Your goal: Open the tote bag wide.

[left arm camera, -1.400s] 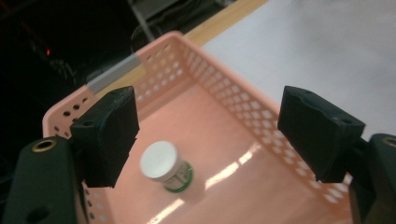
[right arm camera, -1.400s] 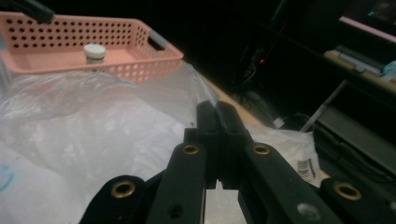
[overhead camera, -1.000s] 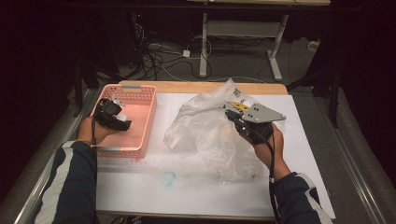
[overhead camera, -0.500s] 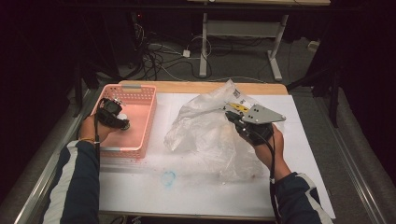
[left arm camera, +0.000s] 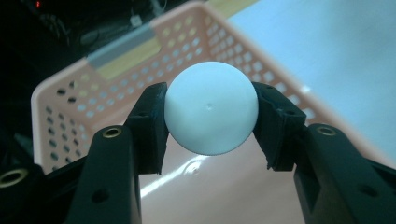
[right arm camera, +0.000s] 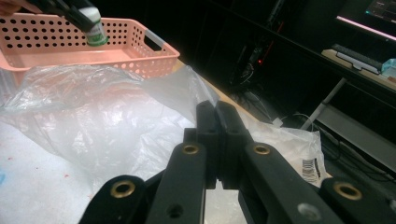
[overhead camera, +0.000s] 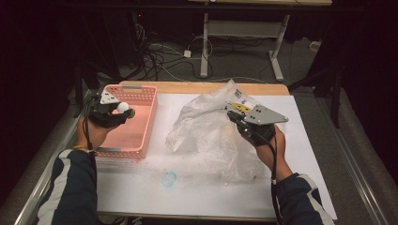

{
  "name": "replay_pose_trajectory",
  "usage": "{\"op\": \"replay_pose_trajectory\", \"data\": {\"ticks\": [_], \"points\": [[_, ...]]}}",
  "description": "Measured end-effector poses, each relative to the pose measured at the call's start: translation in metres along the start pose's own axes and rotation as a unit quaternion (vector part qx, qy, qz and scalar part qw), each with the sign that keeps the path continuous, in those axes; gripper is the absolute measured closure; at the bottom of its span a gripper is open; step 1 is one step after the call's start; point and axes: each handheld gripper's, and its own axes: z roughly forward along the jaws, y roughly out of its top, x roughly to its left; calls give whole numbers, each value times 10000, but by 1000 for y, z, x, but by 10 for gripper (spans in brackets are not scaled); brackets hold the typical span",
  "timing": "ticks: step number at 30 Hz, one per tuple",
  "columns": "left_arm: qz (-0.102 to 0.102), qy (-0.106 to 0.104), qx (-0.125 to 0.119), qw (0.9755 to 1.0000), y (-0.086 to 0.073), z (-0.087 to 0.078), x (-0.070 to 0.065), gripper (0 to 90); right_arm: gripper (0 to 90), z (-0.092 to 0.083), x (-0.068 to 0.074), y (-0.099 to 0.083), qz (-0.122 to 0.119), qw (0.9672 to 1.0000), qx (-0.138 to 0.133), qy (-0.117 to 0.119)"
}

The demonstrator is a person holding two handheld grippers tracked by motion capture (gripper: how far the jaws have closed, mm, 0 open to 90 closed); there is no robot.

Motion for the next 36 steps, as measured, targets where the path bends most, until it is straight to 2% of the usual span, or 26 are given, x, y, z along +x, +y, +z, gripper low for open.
{"op": "replay_pose_trajectory", "data": {"ticks": [4,7,9,11,14,15,17,24,30,33,36], "points": [[155,-188,-371,9990,4,-15,-18,482,900,-1,1,1,-37,10000,-20,-25],[269,-372,-811,9957,7,-27,-37,482,900,-1,1,0,-10,10000,-1,-28],[414,-510,-1109,9917,9,-35,-50,483,900,0,1,0,-8,10000,6,-21],[568,-666,-1226,9886,12,-41,-64,482,900,2,2,-1,-5,10000,30,-18],[779,-854,-1467,9824,17,-50,-84,483,900,3,4,-1,-11,10000,64,13],[887,-913,-1563,9795,18,-53,-92,483,900,3,4,-1,-11,10000,64,13],[972,-1120,-1711,9740,21,-58,-104,483,900,4,5,-2,-14,10000,89,28],[1526,-1487,-1896,9585,29,-63,-147,483,900,8,7,-4,1,9998,161,71],[1876,-1806,-1887,9469,35,-52,-180,482,900,9,7,-5,16,9998,188,87],[1914,-2009,-1787,9440,39,-35,-194,482,900,11,8,-6,44,9997,222,120],[2022,-2078,-1596,9436,41,-12,-210,482,900,11,9,-6,22,9996,238,145]]}}
